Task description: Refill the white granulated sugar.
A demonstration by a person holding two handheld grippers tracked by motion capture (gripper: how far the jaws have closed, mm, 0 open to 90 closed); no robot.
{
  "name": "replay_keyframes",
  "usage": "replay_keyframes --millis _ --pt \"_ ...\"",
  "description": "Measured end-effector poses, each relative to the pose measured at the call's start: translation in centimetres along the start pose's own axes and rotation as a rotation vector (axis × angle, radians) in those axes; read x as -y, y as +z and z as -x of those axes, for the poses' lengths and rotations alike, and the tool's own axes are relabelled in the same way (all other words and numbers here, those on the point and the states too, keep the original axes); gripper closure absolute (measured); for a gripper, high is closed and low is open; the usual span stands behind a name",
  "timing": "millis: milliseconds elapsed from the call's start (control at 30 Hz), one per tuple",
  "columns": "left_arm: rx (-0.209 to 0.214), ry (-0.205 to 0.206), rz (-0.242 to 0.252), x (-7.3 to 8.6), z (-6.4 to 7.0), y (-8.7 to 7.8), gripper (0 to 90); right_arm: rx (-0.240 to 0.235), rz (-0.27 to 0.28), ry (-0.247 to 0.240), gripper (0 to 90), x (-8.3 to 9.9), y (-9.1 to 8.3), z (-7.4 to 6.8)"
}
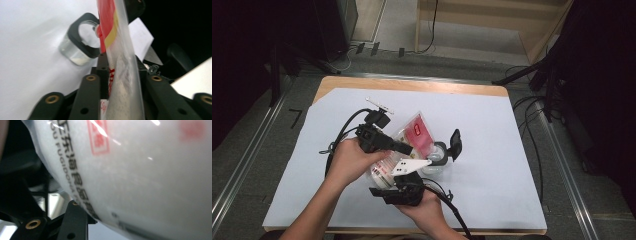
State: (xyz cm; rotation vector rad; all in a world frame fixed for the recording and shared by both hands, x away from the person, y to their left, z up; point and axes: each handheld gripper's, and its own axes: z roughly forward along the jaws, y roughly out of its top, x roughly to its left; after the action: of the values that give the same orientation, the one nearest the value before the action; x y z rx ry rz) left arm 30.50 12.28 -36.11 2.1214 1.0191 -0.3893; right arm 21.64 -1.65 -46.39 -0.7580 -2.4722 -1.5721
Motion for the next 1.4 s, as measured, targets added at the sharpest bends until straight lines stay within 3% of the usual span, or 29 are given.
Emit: replay_keyframes --millis 100,333,467,767,833,967,1033,1133,1233,1400 --pt "-0.020 -0.004 -0.011 -0.2 0.2 0.3 80.7 -0.003 -0.015 -0.012 60.3 -0.2 0.2 0.0" --pt "-0.063 -0.009 -0.039 -1.6 0.8 0.5 79.8 0.058 -0.042 -0.057 59.3 -1.0 0.4 -0.4" --pt "-0.060 -0.010 -0.033 -2.0 0.8 0.4 78.6 0.071 -0.054 -0.083 60.6 -1.5 0.4 -0.3" --pt "-0.030 -0.008 -0.026 -1.6 0.1 0.7 73.4 0.070 -0.050 -0.057 61.7 -1.0 0.8 -0.1" --pt "-0.046 -0.013 -0.023 -1.7 0.2 0.7 75.4 0.065 -0.044 -0.047 61.7 -1.0 0.7 0.0" --pt "-0.039 0.046 -0.022 -1.4 0.5 0.5 72.6 0.059 -0.028 -0.025 61.7 -1.1 0.4 0.1" --pt "-0.039 0.054 -0.023 -1.4 0.5 0.5 70.9 0.055 -0.024 -0.028 61.7 -1.2 0.2 0.1" --pt "-0.032 0.020 -0.023 -1.3 0.2 0.5 75.2 0.051 -0.025 -0.036 61.7 -1.2 0.0 0.0" --pt "-0.013 -0.052 -0.012 -1.4 -0.2 0.5 77.3 0.055 -0.033 -0.063 61.2 -1.2 0.0 -0.3" --pt "-0.026 -0.063 0.002 -1.4 -0.1 0.5 77.6 0.087 -0.042 -0.095 61.0 -1.3 0.0 -0.6"
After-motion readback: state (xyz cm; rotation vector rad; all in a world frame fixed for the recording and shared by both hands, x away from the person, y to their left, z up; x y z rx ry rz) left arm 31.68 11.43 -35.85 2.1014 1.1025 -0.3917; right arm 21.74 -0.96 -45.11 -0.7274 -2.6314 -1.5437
